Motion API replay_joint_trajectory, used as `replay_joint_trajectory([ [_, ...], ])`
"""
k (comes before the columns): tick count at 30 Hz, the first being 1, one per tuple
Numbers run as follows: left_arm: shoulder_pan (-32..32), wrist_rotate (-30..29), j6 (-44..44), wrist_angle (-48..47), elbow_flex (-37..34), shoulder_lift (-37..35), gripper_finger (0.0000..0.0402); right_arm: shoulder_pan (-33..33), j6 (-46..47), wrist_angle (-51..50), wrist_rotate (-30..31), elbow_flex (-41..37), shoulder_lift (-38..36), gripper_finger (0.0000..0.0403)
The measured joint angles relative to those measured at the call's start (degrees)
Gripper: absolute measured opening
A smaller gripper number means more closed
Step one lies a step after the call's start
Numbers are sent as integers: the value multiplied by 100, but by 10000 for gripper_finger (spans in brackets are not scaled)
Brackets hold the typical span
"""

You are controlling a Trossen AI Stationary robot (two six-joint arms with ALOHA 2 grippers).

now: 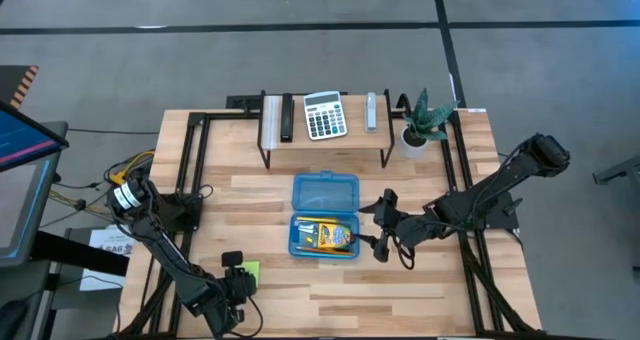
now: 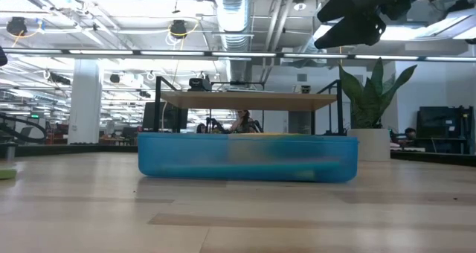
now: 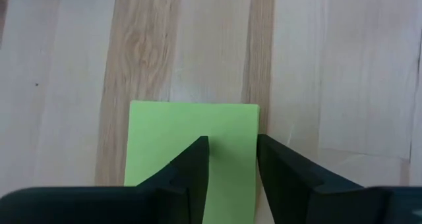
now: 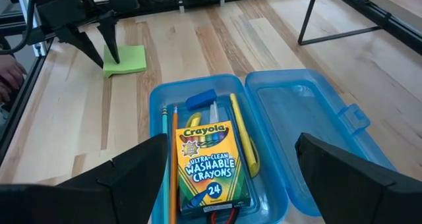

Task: Pack school essentials
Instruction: Put the green sticky note into the blue supply box

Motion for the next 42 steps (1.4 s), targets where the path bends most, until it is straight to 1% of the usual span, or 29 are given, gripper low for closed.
replay_joint_trajectory([
  [12, 0, 3, 4, -2, 0, 0, 72, 0, 0, 1, -2, 0, 0, 358],
  [16, 0, 3, 80, -2, 0, 0, 48, 0, 0, 0, -2, 0, 0, 358],
  [20, 16, 0, 111, -27, 0, 0, 12, 0, 0, 1, -2, 0, 0, 358],
  [22, 36, 11, 109, -54, 0, 0, 4, 0, -1, -1, -2, 0, 0, 358],
  [36, 168, 137, 245, -140, 38, -2, 2, 0, -2, 0, -4, 0, 0, 358],
  [39, 168, 156, 398, -184, 163, -2, 19, 0, -2, 1, -4, 0, 0, 358],
  [42, 168, 200, 578, -193, 266, -5, 51, 0, -2, 0, -4, 0, 0, 358],
])
